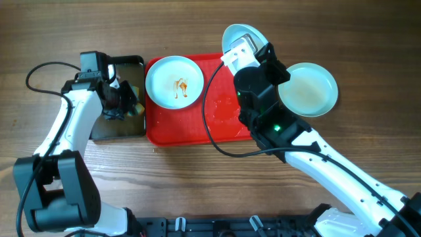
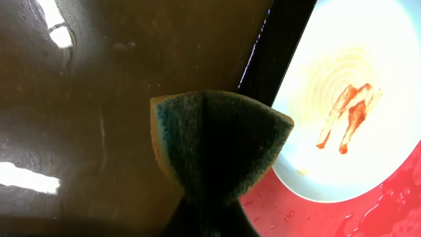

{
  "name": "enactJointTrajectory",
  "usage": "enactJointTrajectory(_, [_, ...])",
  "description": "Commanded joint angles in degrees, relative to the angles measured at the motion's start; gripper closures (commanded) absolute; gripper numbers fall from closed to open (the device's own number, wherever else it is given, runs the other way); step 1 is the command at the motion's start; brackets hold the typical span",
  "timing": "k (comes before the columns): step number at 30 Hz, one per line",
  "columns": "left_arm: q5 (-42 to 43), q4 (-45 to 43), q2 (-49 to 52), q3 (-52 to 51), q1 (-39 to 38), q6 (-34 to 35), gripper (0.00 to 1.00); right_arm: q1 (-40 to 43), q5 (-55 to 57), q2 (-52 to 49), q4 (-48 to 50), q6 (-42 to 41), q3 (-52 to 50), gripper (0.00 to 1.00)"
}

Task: Clean dirty plates on tray and stack at the side
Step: 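Lift the plate with the right gripper and stack it on the first plate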

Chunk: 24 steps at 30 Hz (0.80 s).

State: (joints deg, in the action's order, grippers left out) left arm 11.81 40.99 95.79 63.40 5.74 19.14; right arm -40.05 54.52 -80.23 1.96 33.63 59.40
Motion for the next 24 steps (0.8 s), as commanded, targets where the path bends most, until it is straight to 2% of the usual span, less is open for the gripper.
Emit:
enactJointTrajectory(1, [0.07,0.02,-1.31,0.59,0.28,-0.94,0.96,0.83,-5.05,0.7,-7.85,-19.28,0.92,0.96])
enactJointTrajectory(6, [0.09,0.02,-1.29,0.59,0.28,-0.94,0.96,6.78,-26.51,-3.89,-22.14,-48.06,0.92,0.96])
enactJointTrajectory(9, [0.09,0.04,-1.29,0.59,0.28,-0.94,0.96,13.07,-36.28,-5.51,-23.28,-56.85,0.92,0.96])
enactJointTrajectory(11, [0.07,0.04,-1.29,0.59,0.26,-0.94,0.96,21.0,-43.74,-5.73,-24.0,-61.96,0.92,0.96])
enactJointTrajectory(15, [0.07,0.04,-1.29,0.59,0.28,-0.92,0.96,36.22,-51.04,-5.73,-26.71,-66.05,0.92,0.96])
enactJointTrajectory(19, [0.09,0.04,-1.31,0.59,0.28,-0.94,0.96,48.41,-51.21,-7.17,-29.44,-67.87,0.92,0.96])
enactJointTrajectory(24, [0.07,0.04,-1.29,0.59,0.26,-0.94,0.96,53.31,-51.58,-14.45,-29.57,-66.62,0.92,0.95])
